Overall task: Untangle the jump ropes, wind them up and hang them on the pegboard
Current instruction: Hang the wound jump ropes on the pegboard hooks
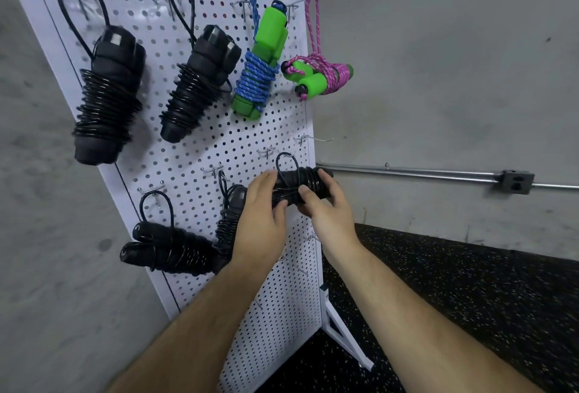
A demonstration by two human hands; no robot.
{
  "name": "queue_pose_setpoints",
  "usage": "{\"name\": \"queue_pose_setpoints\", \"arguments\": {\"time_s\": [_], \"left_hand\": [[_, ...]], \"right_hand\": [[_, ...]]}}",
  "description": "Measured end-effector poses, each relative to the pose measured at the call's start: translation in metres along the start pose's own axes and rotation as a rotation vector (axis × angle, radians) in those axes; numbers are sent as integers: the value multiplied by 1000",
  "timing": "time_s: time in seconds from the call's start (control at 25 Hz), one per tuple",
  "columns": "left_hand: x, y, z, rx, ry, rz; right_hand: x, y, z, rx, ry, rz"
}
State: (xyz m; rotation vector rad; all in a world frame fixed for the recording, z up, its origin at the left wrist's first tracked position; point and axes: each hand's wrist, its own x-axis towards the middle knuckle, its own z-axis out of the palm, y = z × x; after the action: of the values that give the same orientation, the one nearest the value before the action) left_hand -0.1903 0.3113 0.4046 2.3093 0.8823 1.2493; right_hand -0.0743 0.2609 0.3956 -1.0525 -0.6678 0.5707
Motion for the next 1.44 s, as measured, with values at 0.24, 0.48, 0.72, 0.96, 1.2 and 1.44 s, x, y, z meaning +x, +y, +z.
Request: {"name": "queue_pose_setpoints", "arguments": {"time_s": [0.24,0.48,0.72,0.96,1.2,1.44], "left_hand": [[-5,-5,7,192,-23,32],[-14,-13,11,258,-41,179],[-40,-5,4,288,20,314],[-93,-8,43,213,-177,384],[-190,-40,139,237,-585,299],[-266,-79,216,253,-929,157]], "right_hand": [[1,20,2,-240,-1,-31],[-15,24,-17,-637,-102,-155],[-46,8,-49,-995,-86,-482],[-84,36,-104,-1233,-157,-526],[-153,125,-199,-1499,-205,-89],[-216,205,-268,-1543,-199,264]]}}
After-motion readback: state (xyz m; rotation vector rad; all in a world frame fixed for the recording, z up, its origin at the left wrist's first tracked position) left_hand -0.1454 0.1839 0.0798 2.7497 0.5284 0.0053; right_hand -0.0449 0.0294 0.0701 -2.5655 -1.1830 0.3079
